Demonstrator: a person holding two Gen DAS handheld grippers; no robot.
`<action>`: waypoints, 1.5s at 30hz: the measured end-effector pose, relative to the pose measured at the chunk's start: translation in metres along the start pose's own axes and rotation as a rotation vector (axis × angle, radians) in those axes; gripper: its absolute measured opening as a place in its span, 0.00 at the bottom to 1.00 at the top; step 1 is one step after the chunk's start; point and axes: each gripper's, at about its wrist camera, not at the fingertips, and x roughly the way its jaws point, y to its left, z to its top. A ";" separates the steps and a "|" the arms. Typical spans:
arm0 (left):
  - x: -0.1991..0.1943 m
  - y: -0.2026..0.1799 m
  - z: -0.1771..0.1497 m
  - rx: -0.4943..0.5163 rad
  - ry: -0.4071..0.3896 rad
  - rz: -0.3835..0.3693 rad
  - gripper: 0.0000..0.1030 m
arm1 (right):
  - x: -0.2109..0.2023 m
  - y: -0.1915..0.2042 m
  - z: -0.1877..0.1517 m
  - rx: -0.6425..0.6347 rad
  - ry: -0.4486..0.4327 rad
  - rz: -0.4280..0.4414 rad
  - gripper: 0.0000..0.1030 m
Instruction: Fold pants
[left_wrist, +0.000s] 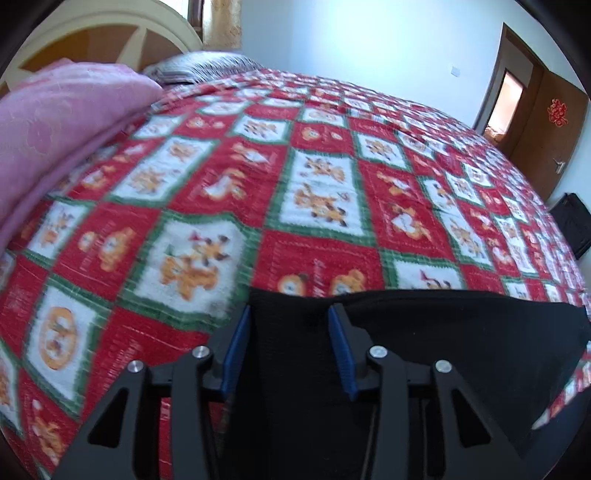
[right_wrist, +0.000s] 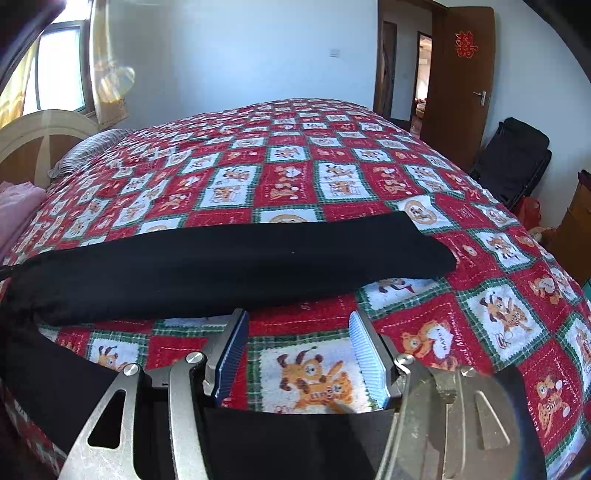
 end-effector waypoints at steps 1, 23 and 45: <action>-0.003 -0.001 0.001 0.018 -0.027 0.037 0.49 | 0.001 -0.004 0.001 0.015 0.002 -0.001 0.57; 0.003 -0.005 -0.004 0.017 -0.043 -0.108 0.21 | 0.031 -0.126 0.070 0.222 0.021 -0.093 0.48; 0.014 -0.012 -0.001 0.065 0.008 -0.071 0.23 | 0.161 -0.132 0.114 0.142 0.248 0.044 0.16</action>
